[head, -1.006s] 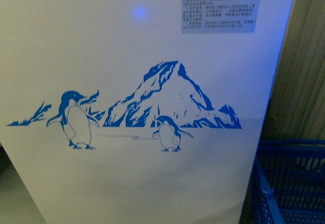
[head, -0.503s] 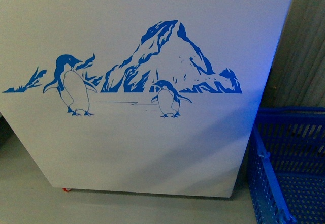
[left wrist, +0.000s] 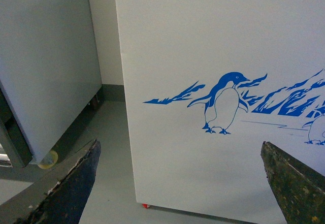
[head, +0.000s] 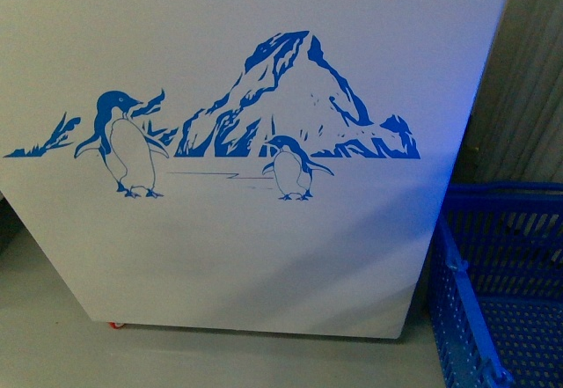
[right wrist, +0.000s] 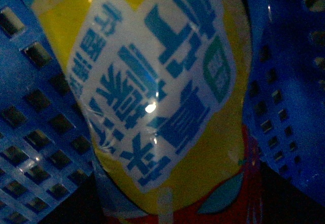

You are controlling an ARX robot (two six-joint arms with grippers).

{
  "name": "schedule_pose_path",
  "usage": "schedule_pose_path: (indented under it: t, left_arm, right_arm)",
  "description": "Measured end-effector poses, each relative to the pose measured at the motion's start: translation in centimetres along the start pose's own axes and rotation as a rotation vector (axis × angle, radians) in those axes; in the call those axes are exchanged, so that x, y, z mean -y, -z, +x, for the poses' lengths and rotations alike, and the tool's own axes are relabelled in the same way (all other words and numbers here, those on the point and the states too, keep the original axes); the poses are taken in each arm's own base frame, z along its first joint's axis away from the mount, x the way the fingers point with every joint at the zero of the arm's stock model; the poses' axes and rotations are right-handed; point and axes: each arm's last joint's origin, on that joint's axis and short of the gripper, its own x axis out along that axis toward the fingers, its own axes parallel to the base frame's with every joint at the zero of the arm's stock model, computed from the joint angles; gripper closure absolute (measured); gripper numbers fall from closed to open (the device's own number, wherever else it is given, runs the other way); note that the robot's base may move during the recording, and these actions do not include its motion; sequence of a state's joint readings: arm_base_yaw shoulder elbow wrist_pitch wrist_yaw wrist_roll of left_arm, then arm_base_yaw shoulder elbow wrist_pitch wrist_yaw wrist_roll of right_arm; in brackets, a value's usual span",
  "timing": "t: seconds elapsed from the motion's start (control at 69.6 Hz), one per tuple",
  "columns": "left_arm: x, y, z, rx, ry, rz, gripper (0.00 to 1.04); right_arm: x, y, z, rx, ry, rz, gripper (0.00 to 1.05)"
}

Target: Put drink in fridge

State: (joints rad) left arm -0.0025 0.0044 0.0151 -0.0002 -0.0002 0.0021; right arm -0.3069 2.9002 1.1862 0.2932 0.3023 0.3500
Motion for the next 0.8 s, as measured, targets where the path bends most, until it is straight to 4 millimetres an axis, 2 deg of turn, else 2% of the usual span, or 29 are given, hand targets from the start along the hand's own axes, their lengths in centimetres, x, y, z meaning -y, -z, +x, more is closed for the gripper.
schedule_pose_path:
  t: [0.158, 0.216, 0.302, 0.359, 0.374, 0.445, 0.46, 0.618, 0.661, 0.704, 0.762, 0.805]
  left_arm:
    - [0.0, 0.0, 0.0, 0.0, 0.0, 0.0, 0.08]
    - [0.0, 0.0, 0.0, 0.0, 0.0, 0.0, 0.08]
    - [0.0, 0.0, 0.0, 0.0, 0.0, 0.0, 0.08]
    - [0.0, 0.0, 0.0, 0.0, 0.0, 0.0, 0.08]
    - [0.0, 0.0, 0.0, 0.0, 0.0, 0.0, 0.08]
    - [0.0, 0.0, 0.0, 0.0, 0.0, 0.0, 0.08]
    - [0.0, 0.0, 0.0, 0.0, 0.0, 0.0, 0.08]
    - [0.0, 0.0, 0.0, 0.0, 0.0, 0.0, 0.08]
    - [0.0, 0.0, 0.0, 0.0, 0.0, 0.0, 0.08]
    - [0.0, 0.0, 0.0, 0.0, 0.0, 0.0, 0.08]
    - [0.0, 0.0, 0.0, 0.0, 0.0, 0.0, 0.08]
    - [0.0, 0.0, 0.0, 0.0, 0.0, 0.0, 0.08]
  right_arm:
    - [0.5, 0.5, -2.4, 0.011, -0.029, -0.028, 0.59]
    - [0.7, 0.1, -4.8, 0.045, -0.056, -0.045, 0.6]
    - [1.1, -1.2, -9.2, 0.129, -0.103, -0.058, 0.6]
    - [1.3, -1.6, -11.2, 0.167, -0.124, -0.071, 0.61]
    - [1.5, -1.8, -12.3, 0.189, -0.136, -0.074, 0.61]
    - [2.1, -2.1, -15.2, 0.238, -0.163, -0.083, 0.61]
    - [2.3, -2.2, -16.4, 0.255, -0.176, -0.092, 0.61]
    - [4.3, -1.5, -23.6, 0.346, -0.258, -0.126, 0.61]
    - [5.1, -1.2, -26.4, 0.394, -0.293, -0.141, 0.61]
    - [5.7, -1.0, -28.4, 0.433, -0.318, -0.143, 0.61]
    - [7.1, -0.8, -32.9, 0.564, -0.371, -0.137, 0.61]
    - [7.9, -0.5, -35.2, 0.627, -0.394, -0.129, 0.61]
